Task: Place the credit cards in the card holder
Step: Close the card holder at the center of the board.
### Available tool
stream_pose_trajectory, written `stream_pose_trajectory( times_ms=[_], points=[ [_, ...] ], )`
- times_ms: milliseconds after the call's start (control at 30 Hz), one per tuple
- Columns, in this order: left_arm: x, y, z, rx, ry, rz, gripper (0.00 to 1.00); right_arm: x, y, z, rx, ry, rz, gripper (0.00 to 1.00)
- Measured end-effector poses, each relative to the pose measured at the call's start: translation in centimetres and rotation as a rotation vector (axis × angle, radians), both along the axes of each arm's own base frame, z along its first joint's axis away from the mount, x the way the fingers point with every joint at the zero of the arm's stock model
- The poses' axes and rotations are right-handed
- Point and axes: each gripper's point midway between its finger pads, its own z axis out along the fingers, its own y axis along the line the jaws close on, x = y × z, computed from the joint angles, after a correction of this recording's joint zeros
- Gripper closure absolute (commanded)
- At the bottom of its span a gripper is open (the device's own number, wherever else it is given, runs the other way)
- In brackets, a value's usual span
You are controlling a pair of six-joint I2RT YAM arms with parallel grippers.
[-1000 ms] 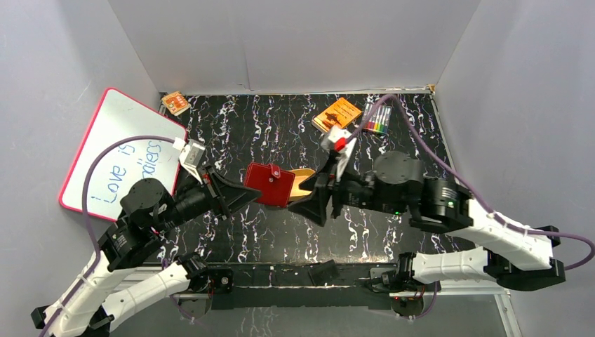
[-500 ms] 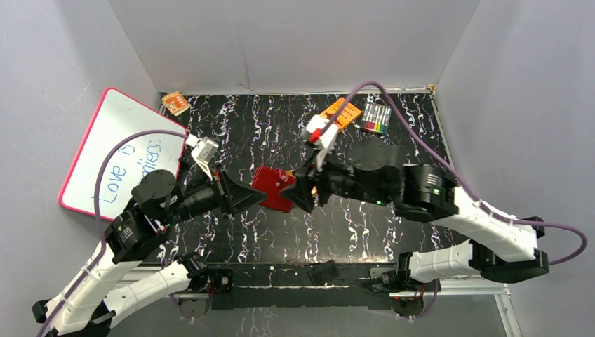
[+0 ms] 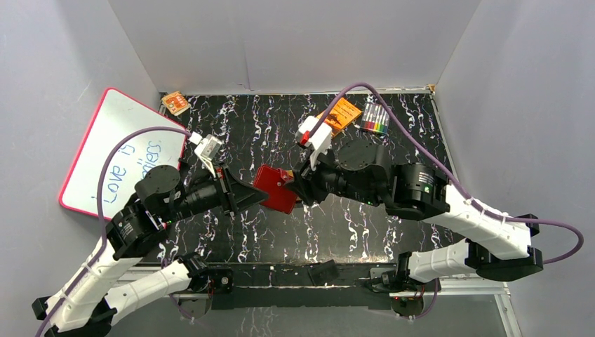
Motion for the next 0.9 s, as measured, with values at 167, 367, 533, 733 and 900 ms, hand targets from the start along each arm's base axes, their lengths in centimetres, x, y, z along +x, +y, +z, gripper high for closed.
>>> stream_pose_trajectory(
  times_ms=[167, 367, 533, 733, 900],
  points=[
    [0.0, 0.0, -0.1, 0.005, 0.004, 0.0, 1.0, 0.4, -0.8, 0.7, 0.016, -0.018, -0.029, 0.49],
    [0.1, -0.1, -0.3, 0.011, 0.01, -0.002, 1.0, 0.3, -0.8, 0.8, 0.01, -0.034, -0.009, 0.49],
    [0.1, -0.3, -0.4, 0.015, 0.014, -0.003, 1.0, -0.1, -0.5, 0.7, 0.009, -0.031, 0.02, 0.45],
    [0.1, -0.3, -0.4, 0.014, 0.014, -0.005, 1.0, -0.4, 0.0, 0.7, 0.013, -0.032, 0.041, 0.53],
    [0.0, -0.3, -0.4, 0.014, 0.014, -0.011, 1.0, -0.1, 0.4, 0.6, 0.007, -0.038, 0.034, 0.75]
  ],
)
